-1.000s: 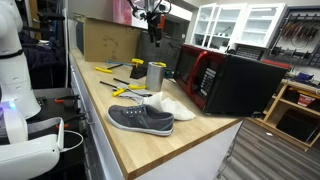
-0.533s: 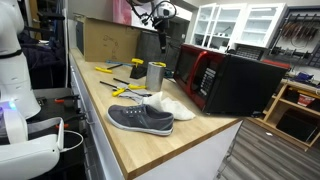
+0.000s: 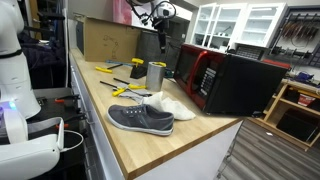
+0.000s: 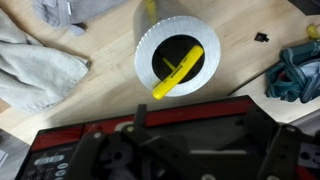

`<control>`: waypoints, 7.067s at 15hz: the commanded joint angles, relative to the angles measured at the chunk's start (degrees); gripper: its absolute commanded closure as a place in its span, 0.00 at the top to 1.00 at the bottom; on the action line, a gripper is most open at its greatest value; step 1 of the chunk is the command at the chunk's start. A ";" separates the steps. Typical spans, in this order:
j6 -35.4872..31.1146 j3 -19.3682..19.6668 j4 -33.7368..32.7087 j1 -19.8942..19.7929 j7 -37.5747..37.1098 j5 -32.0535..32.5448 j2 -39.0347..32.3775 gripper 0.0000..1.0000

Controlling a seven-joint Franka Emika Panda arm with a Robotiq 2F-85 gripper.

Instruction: Move one black and yellow object in the metal tin, then to the black holder

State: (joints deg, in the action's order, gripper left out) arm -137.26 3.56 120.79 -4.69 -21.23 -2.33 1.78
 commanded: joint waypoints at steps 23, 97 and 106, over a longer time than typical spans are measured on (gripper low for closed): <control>-6.25 0.82 2.71 1.60 -46.36 18.85 -3.75 1.00; -10.51 -6.41 11.29 8.42 19.94 -33.43 -1.75 0.04; -12.08 -6.67 11.38 7.73 22.26 -35.83 -4.77 0.04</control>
State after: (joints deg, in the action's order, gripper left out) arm -147.01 -2.58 131.83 3.26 -1.64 -36.00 -2.24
